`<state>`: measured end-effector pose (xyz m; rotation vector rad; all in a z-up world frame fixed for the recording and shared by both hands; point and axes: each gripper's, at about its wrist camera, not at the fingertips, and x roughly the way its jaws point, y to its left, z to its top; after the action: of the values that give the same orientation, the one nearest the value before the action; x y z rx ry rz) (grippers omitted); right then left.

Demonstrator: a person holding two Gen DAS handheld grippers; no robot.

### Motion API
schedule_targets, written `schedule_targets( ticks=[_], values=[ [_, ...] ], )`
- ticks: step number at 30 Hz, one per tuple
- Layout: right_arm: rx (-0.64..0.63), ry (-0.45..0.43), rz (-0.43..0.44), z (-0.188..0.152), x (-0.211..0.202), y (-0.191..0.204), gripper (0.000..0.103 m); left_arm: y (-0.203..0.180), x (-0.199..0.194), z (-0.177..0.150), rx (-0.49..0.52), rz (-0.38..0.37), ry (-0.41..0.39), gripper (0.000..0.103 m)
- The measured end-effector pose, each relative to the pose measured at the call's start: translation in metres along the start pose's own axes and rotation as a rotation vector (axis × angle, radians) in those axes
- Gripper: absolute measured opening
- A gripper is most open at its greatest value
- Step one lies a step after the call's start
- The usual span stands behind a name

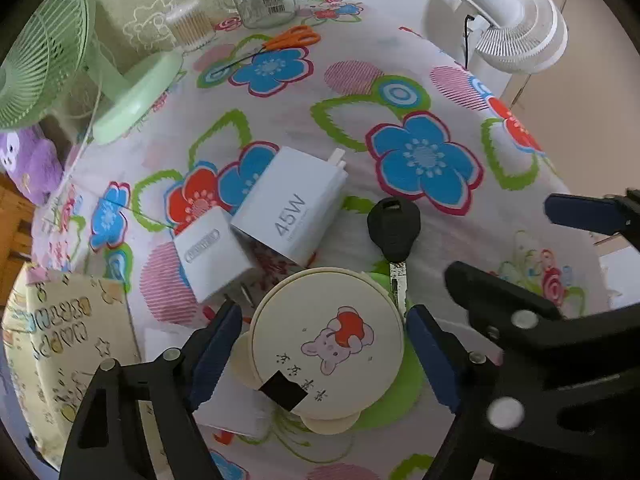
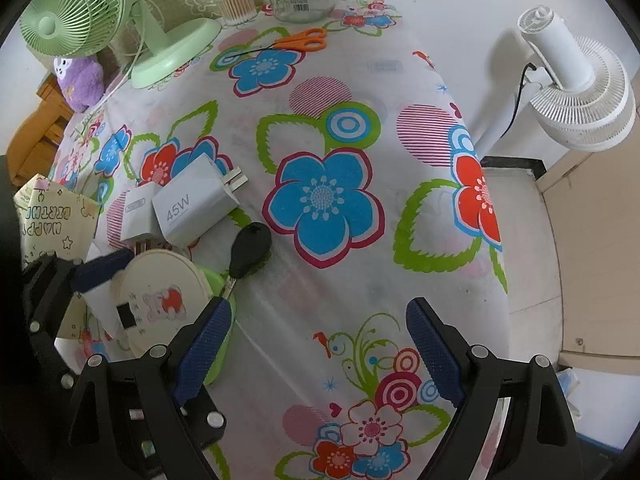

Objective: Organize rigid objects
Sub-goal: 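Grasp the black car key with the right tool while the left tool approaches the bunny coaster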

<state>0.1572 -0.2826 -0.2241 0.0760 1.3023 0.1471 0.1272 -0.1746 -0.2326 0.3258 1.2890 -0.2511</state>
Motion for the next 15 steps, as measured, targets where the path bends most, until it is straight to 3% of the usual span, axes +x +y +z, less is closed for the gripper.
schedule_targets(
  ticks=[15],
  values=[
    [-0.082,0.018,0.036,0.02,0.016,0.027,0.089,0.015,-0.004,-0.015,-0.12,-0.034,0.028,0.083]
  ],
)
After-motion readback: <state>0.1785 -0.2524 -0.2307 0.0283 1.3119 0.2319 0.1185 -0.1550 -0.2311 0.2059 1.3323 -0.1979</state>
